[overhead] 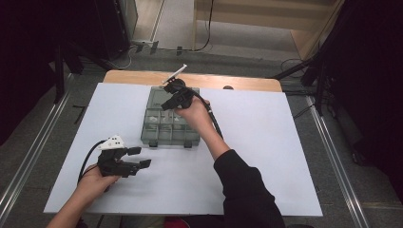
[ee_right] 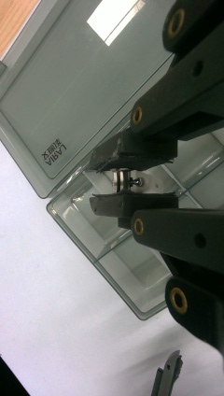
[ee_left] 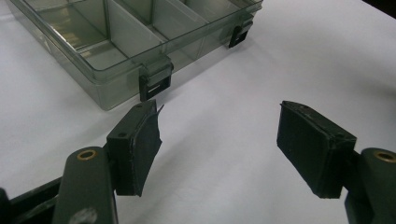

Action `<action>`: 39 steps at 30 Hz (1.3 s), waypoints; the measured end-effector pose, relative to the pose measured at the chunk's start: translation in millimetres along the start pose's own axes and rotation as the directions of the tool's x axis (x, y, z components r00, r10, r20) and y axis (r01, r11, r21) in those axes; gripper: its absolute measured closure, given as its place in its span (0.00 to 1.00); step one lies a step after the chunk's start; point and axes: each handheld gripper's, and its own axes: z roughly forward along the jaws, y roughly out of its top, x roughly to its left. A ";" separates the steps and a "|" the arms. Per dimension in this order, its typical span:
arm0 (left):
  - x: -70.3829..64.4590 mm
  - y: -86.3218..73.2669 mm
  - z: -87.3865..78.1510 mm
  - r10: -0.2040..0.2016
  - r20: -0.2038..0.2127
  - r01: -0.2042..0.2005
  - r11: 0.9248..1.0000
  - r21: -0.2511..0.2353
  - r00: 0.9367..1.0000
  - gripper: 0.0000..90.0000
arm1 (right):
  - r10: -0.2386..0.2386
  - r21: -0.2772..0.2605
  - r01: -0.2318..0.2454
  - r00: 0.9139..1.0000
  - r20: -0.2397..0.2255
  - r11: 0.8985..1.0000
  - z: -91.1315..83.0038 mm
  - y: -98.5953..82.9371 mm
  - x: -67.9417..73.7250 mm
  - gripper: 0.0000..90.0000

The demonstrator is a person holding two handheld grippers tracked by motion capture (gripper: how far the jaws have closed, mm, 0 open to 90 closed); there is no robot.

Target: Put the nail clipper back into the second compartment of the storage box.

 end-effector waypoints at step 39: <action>-0.1 0.2 -0.6 0.003 0.005 -0.003 1.000 -0.006 1.000 0.33 | 0.021 0.062 -0.023 0.999 0.032 0.998 39.9 -3.7 -1.4 0.86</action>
